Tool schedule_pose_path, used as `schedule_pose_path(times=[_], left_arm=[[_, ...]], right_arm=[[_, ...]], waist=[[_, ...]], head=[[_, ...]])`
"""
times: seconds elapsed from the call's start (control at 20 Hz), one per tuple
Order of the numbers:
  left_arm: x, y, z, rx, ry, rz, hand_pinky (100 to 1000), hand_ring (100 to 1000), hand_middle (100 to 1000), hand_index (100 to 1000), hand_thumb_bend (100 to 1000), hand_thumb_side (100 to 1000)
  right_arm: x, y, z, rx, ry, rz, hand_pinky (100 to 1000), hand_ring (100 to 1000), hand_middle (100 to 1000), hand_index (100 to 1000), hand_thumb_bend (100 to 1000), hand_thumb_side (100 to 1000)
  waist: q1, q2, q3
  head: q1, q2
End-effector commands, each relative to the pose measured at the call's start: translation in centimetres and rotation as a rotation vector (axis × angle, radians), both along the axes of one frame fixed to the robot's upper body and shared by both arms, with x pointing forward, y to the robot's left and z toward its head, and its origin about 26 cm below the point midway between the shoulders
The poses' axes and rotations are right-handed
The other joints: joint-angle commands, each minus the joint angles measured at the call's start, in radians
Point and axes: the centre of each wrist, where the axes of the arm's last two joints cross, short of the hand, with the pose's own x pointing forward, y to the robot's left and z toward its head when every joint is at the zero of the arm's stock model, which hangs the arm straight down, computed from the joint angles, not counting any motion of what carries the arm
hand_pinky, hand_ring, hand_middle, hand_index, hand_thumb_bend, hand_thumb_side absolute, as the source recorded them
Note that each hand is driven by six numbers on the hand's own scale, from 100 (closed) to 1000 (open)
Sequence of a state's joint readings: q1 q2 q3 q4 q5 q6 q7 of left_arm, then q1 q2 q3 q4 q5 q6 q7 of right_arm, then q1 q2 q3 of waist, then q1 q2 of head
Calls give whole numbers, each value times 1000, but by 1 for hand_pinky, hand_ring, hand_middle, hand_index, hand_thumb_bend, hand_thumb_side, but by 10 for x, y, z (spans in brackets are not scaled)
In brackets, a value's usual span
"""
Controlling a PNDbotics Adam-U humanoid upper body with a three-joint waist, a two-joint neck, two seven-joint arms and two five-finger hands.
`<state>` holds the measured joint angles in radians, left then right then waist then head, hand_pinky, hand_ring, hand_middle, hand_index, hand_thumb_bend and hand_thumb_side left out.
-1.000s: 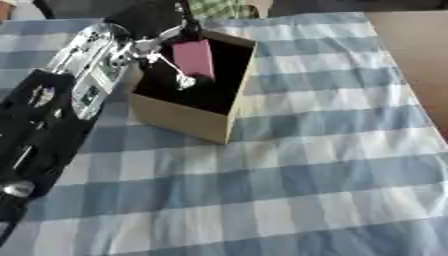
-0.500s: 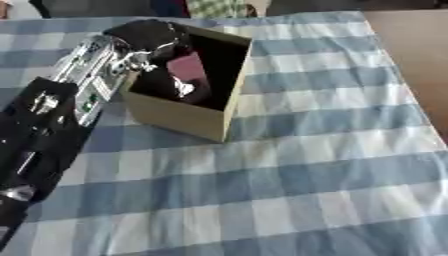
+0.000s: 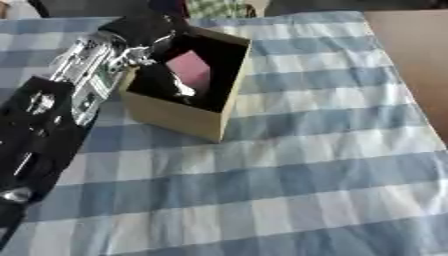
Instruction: Pick up objects on the table and place them in the box.
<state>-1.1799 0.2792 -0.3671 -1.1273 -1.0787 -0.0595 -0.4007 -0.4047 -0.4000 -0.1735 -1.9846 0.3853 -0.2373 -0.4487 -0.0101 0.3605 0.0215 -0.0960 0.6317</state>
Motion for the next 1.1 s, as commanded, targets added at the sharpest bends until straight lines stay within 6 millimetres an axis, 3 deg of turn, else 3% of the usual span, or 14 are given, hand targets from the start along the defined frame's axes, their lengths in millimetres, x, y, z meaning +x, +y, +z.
schedule_pose_path(times=[0.05, 0.1, 0.4, 0.7, 1.1], left_arm=[[-6, 1, 20, -24, -66, -1, 741, 846, 841, 895, 665, 675], [-7, 1, 21, -32, -71, -3, 706, 811, 811, 879, 529, 718], [-26, 3, 49, -165, -173, -44, 661, 761, 771, 845, 380, 737], [-54, 16, 75, -256, -289, -100, 656, 746, 771, 850, 317, 796], [-85, 67, 88, -434, -437, -108, 625, 722, 766, 854, 274, 839]], right_arm=[[-3, -2, 7, -6, -23, -4, 855, 694, 643, 740, 100, 931], [-3, -2, 7, -6, -23, -4, 855, 695, 644, 741, 100, 931], [-4, -5, 7, -10, -22, -15, 854, 696, 646, 742, 100, 932], [-5, -8, 7, -19, -26, -31, 854, 698, 649, 744, 100, 935], [-7, -12, 8, -24, -36, -48, 853, 701, 653, 747, 100, 943]], waist=[[-1, -29, 0], [-1, -32, 1], [2, -50, 13], [2, -69, 30], [-3, -86, 56]], head=[[-2, 8], [-3, 10], [-12, 31], [-9, 59], [-15, 85]])
